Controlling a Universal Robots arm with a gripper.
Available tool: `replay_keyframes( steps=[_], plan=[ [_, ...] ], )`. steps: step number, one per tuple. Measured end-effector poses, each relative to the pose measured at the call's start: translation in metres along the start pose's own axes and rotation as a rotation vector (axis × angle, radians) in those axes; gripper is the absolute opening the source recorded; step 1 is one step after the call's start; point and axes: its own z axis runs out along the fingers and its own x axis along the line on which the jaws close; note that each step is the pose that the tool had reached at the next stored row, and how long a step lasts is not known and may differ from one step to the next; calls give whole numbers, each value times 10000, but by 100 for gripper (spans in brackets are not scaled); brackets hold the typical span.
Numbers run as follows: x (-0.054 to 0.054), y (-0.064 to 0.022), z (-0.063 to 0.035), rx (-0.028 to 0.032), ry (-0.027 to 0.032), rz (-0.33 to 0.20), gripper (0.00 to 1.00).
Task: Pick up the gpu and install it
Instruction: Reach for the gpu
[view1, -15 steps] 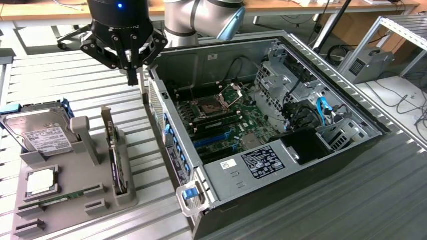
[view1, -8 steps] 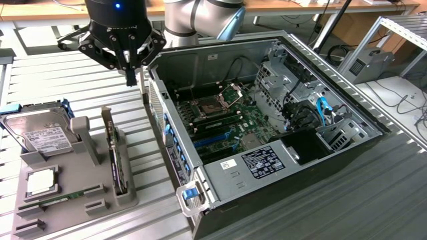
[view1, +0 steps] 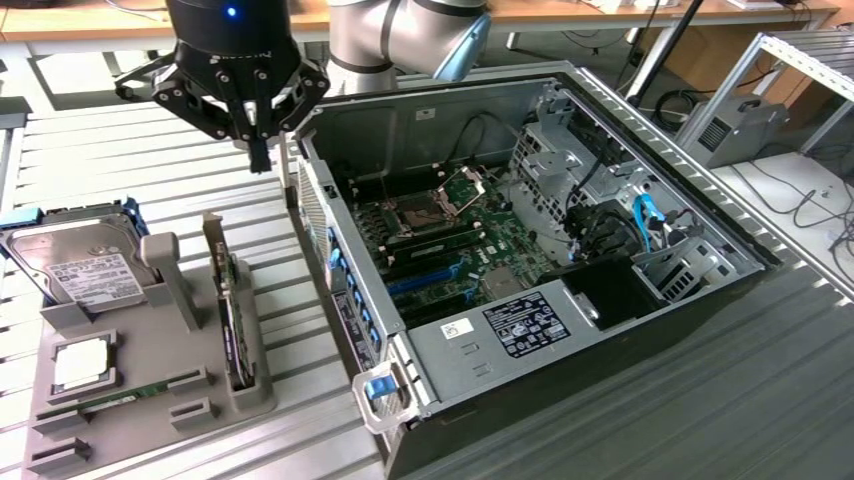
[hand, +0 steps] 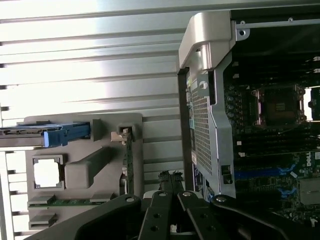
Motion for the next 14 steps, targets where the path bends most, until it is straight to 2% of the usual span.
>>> replay_keyframes(
  steps=[14],
  plan=[
    [31, -2, -1, 0, 0, 0, 11]
  ],
)
